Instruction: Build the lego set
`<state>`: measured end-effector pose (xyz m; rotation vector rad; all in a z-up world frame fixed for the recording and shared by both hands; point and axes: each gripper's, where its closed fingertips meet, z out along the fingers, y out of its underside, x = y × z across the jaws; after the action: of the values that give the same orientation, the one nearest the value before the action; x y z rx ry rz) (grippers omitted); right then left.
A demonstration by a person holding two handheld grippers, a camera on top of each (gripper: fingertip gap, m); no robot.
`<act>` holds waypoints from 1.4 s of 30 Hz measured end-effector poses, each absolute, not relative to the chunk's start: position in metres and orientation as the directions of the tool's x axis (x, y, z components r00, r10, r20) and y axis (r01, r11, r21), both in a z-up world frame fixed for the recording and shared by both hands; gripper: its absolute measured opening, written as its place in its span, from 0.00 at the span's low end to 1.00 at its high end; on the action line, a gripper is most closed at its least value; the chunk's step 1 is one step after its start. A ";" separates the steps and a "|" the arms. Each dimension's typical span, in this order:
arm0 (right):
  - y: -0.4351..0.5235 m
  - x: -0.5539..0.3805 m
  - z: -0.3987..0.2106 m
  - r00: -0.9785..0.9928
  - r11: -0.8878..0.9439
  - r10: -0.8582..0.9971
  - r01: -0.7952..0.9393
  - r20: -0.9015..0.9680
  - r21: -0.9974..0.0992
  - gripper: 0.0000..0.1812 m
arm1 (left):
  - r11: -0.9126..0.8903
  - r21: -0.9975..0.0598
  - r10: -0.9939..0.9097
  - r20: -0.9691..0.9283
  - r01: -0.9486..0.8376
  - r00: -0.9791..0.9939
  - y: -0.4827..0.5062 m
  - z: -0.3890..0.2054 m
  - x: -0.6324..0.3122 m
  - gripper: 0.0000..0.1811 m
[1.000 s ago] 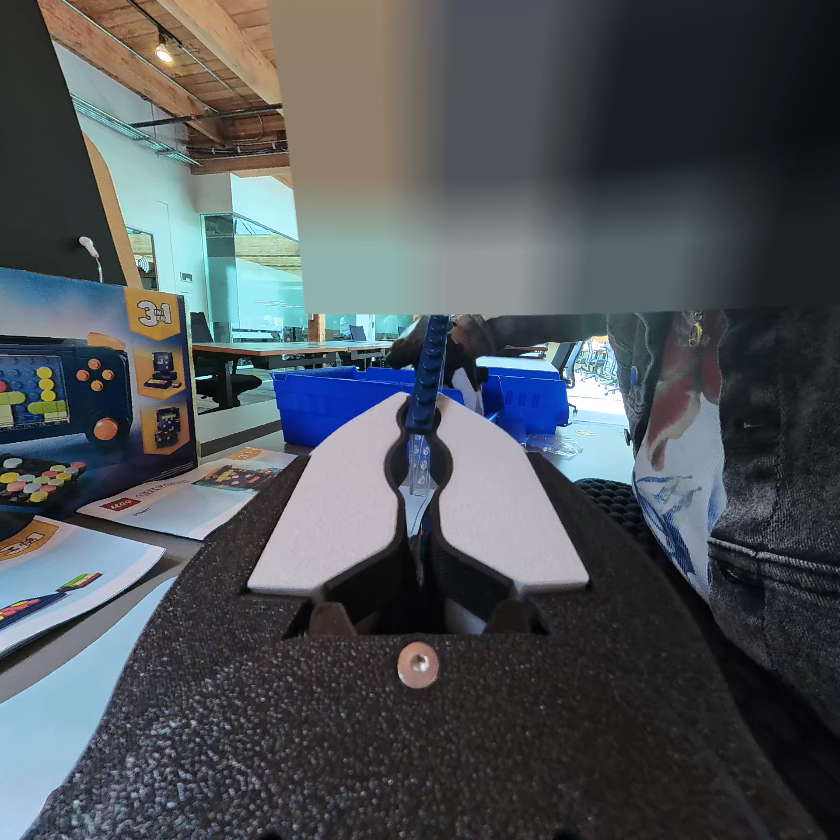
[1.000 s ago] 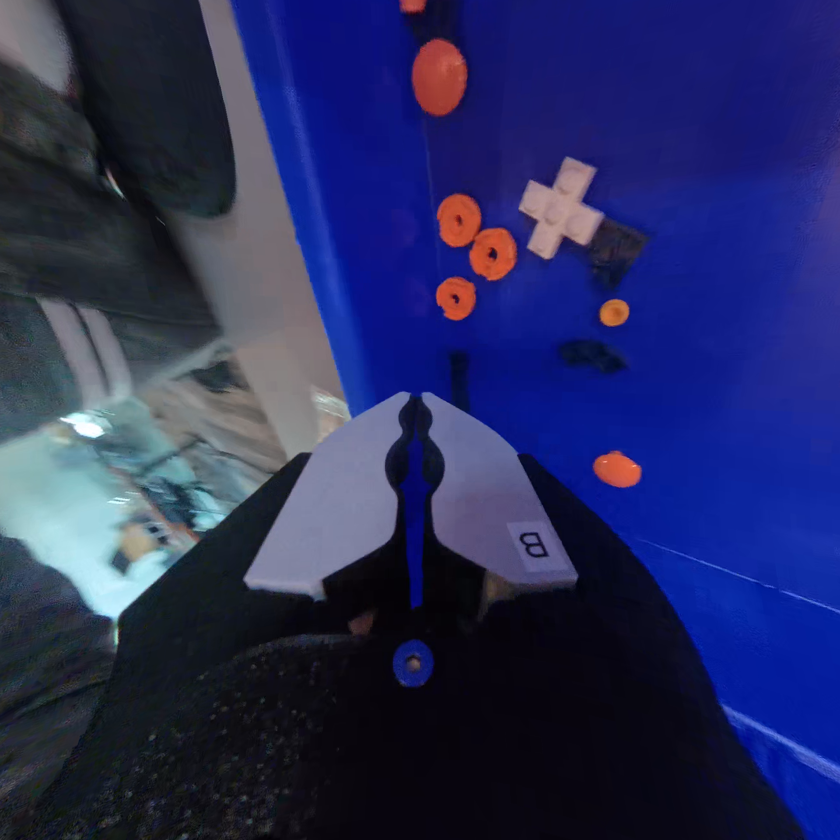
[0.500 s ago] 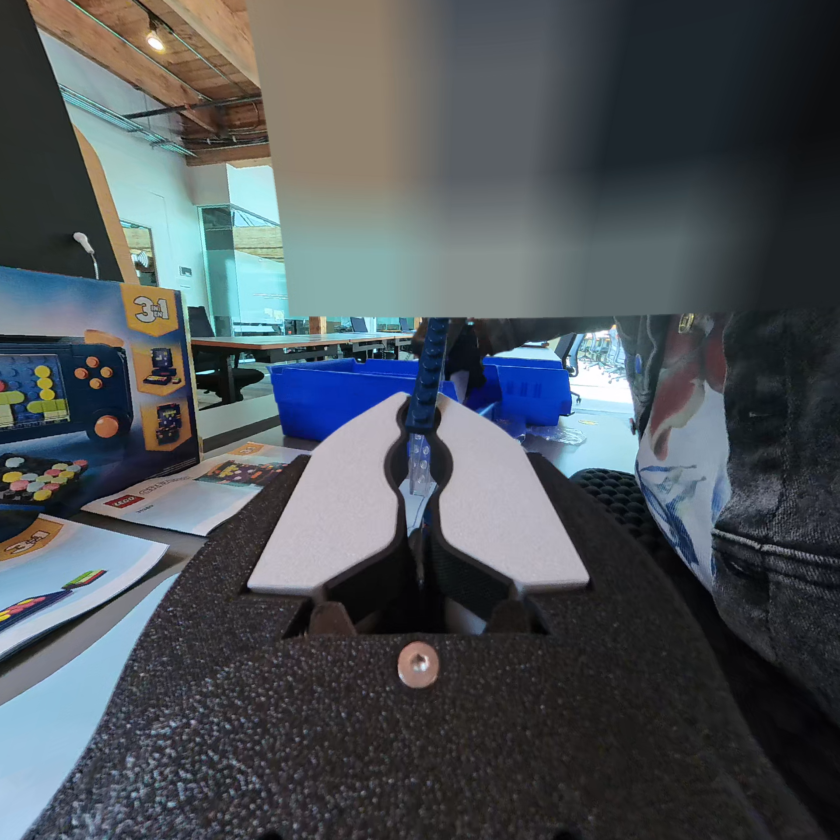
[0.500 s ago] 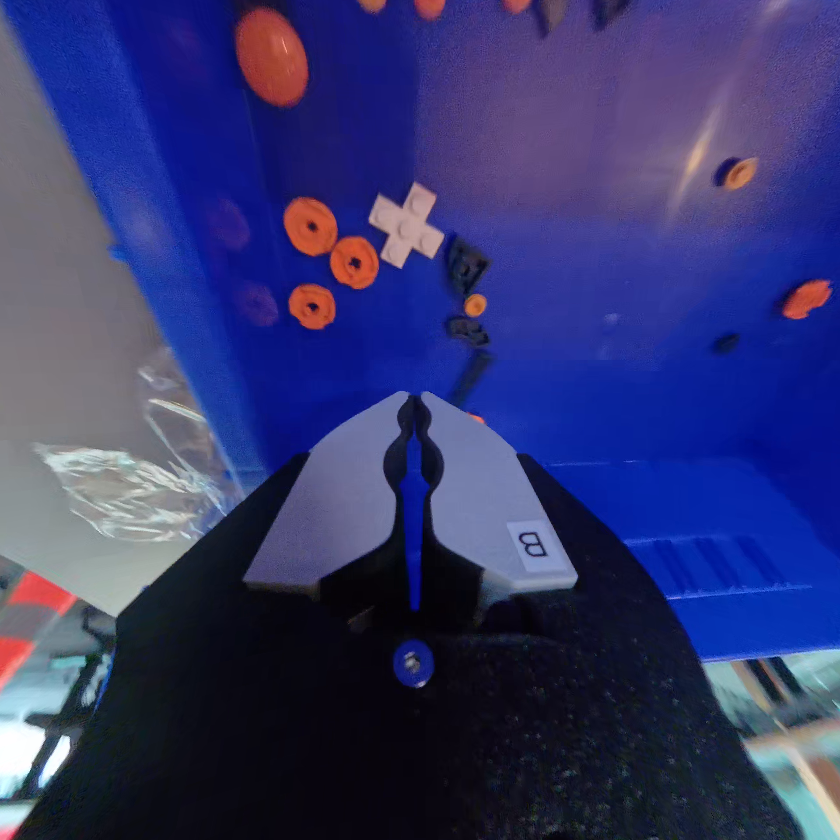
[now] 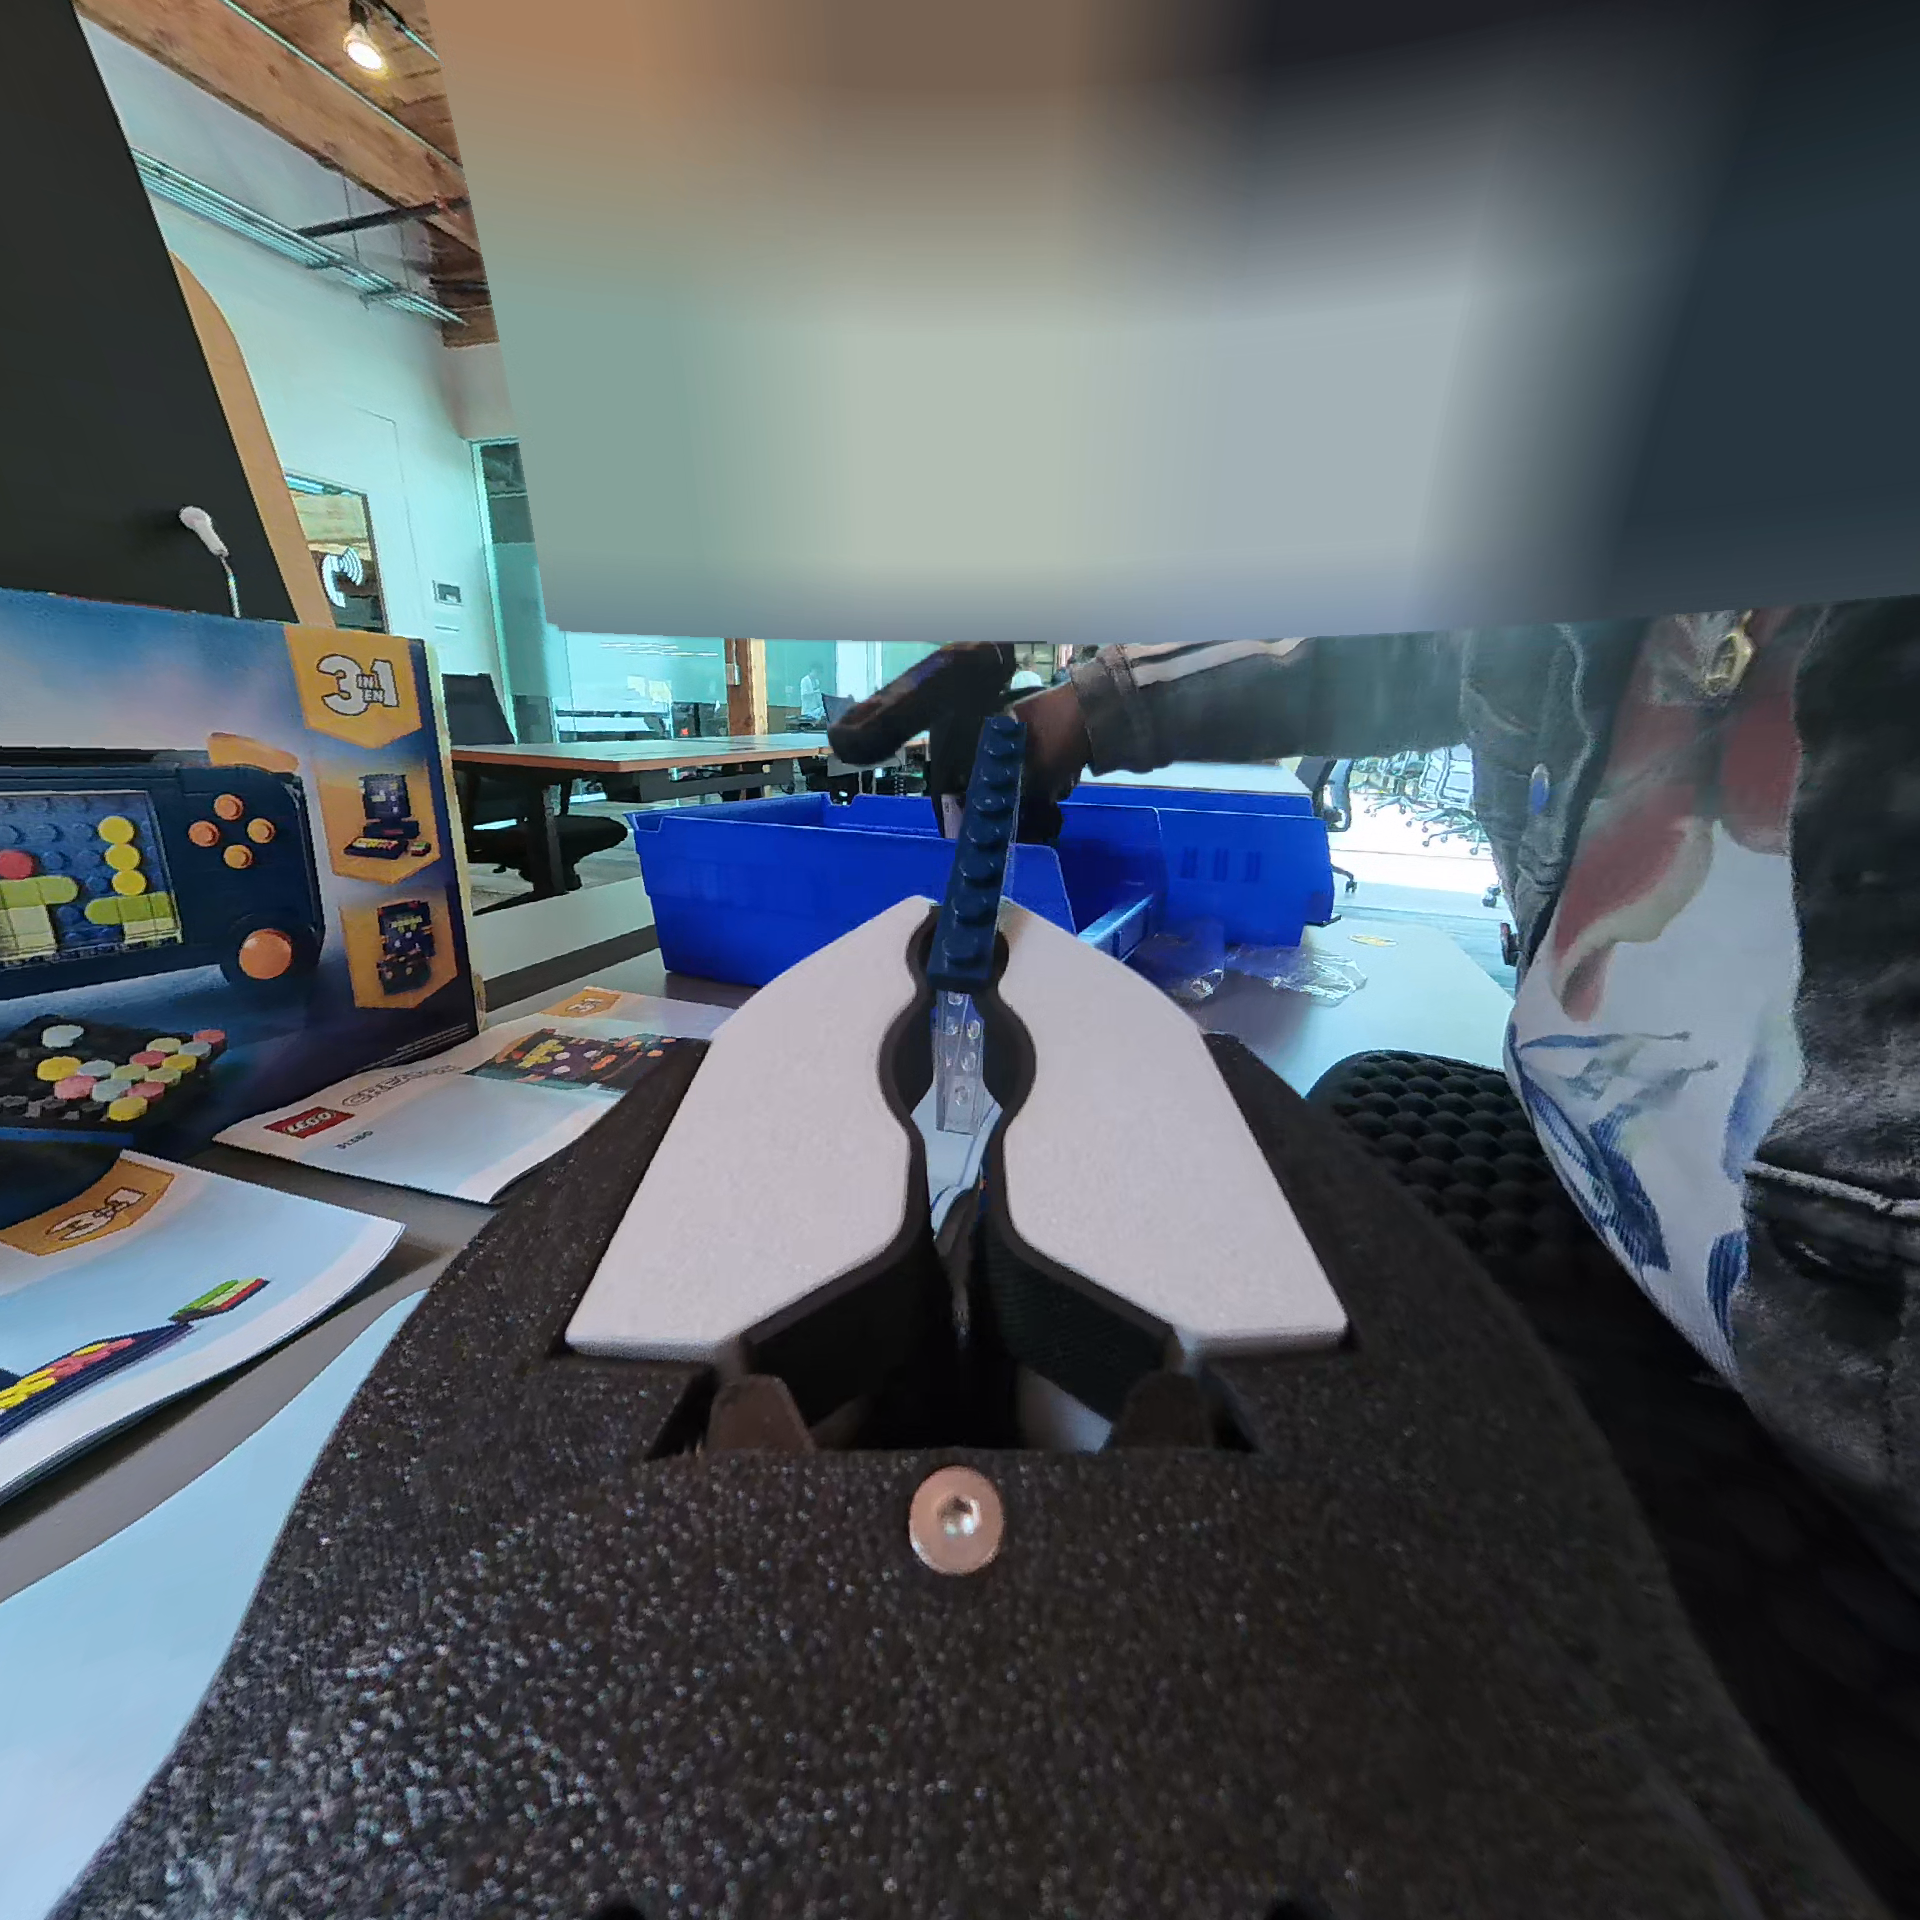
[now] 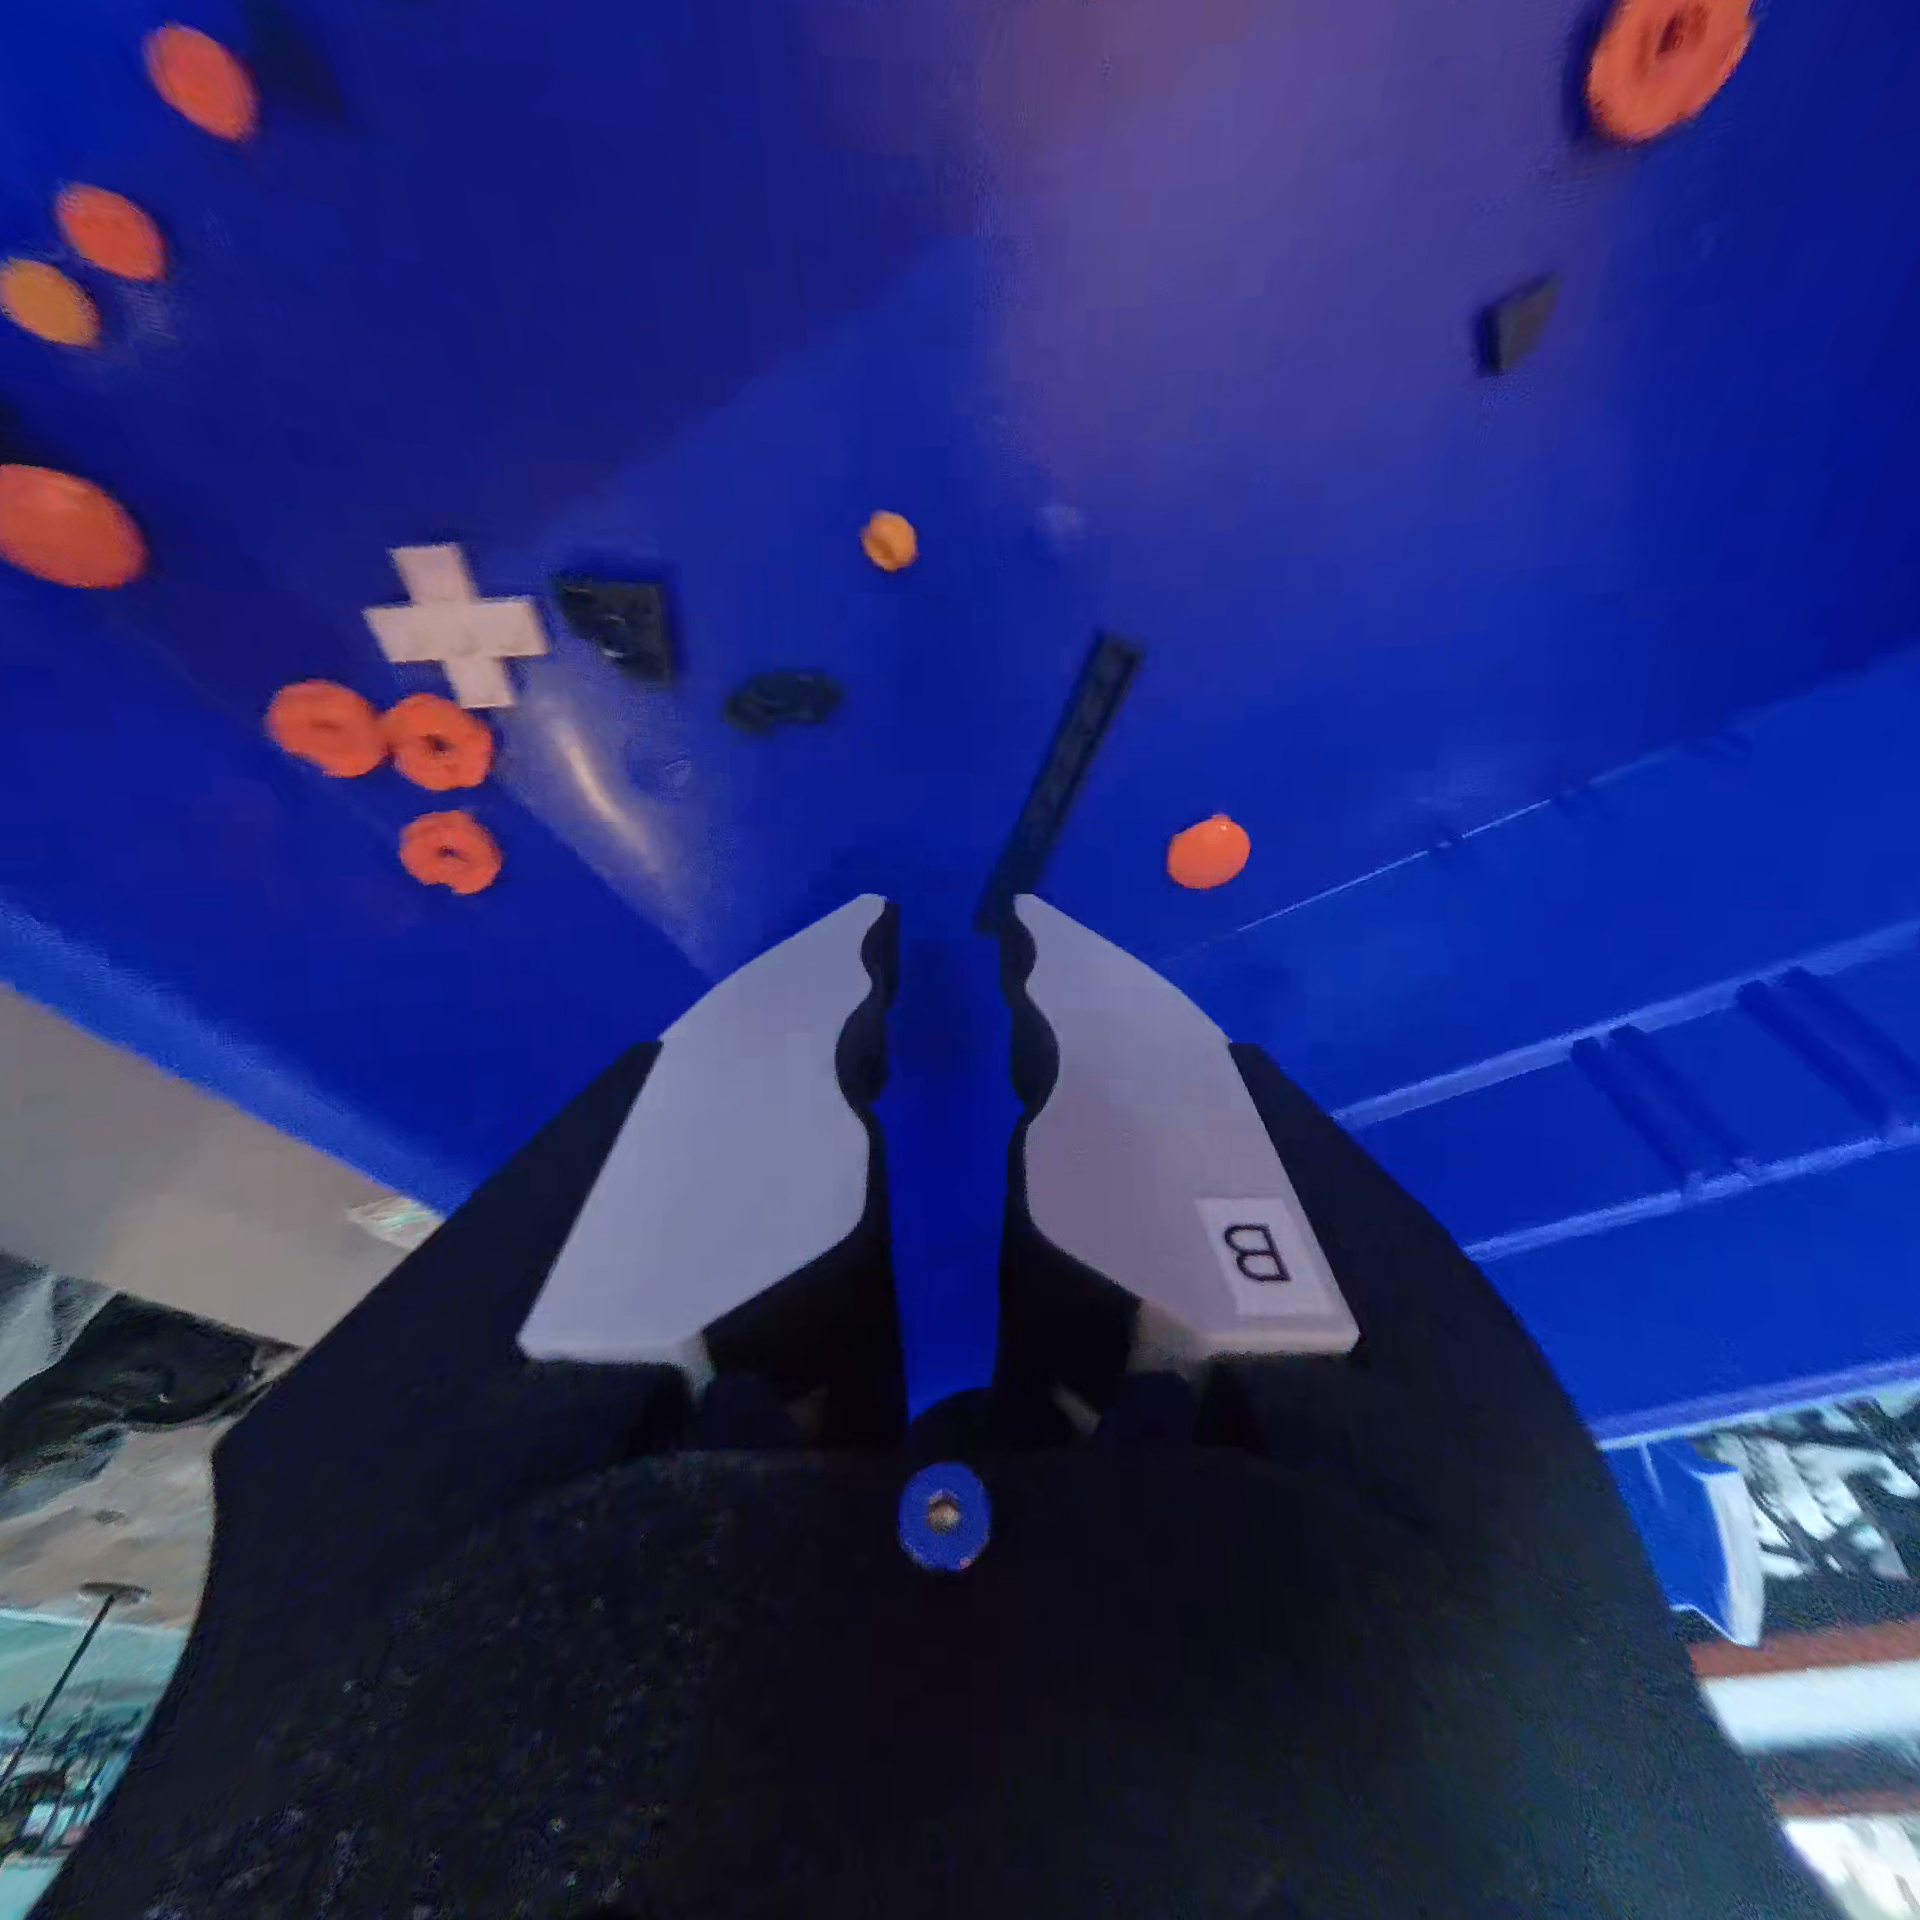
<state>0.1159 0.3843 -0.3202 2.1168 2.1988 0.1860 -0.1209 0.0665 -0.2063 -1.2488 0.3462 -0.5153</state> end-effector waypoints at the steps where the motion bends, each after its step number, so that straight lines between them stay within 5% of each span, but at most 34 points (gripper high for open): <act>1: 0.386 0.116 -0.325 -0.040 0.033 0.998 0.986 0.040 0.165 0.10 | 0.226 -0.957 -0.545 0.031 0.183 0.838 0.067 -0.206 -0.121 0.02; 4: 0.401 0.119 -0.335 -0.044 0.016 0.992 0.974 0.121 0.224 0.15 | 0.221 -0.958 -0.544 0.036 0.185 0.838 0.068 -0.206 -0.121 0.02; 8: 0.399 0.115 -0.338 -0.059 0.050 0.997 0.984 0.049 0.172 0.04 | 0.223 -0.957 -0.530 0.039 0.183 0.847 0.069 -0.205 -0.122 0.02; 14: 0.336 0.083 -0.284 -0.144 0.149 0.989 0.979 0.044 -0.141 0.04 | 0.231 -0.957 -0.512 0.033 0.175 0.858 0.071 -0.203 -0.120 0.02; 18: 0.170 0.070 -0.239 -0.319 0.117 0.832 0.901 -0.455 -0.417 0.04 | 0.181 -0.973 -0.516 0.029 0.142 0.856 0.074 -0.205 -0.112 0.02; 23: 0.062 0.099 -0.287 -0.336 0.181 0.651 0.939 -0.680 -0.291 0.04 | 0.225 -0.974 -0.518 -0.088 0.037 0.851 0.065 -0.191 -0.093 0.02; 26: 0.049 0.100 -0.318 -0.369 0.277 0.704 0.929 -0.607 -0.245 0.04 | 0.255 -0.967 -0.505 -0.126 0.008 0.854 0.053 -0.181 -0.083 0.02; 31: 0.072 0.082 -0.310 -0.439 0.321 0.830 0.880 -0.343 -0.349 0.14 | 0.285 -0.958 -0.502 -0.161 -0.013 0.850 0.026 -0.180 -0.069 0.02; 36: 0.070 0.086 -0.292 -0.593 0.548 0.799 0.653 0.097 -0.522 0.12 | 0.314 -0.949 -0.459 -0.116 0.038 0.881 0.013 -0.181 -0.081 0.02; 42: 0.061 0.096 -0.319 -0.555 0.676 0.734 0.544 0.391 -0.497 0.05 | 0.311 -0.950 -0.458 -0.139 0.012 0.878 0.013 -0.183 -0.079 0.02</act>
<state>0.0958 0.0615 -0.3194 1.4427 3.3916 -0.6312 -0.0786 0.0135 -0.1833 -1.2239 0.4235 -0.3226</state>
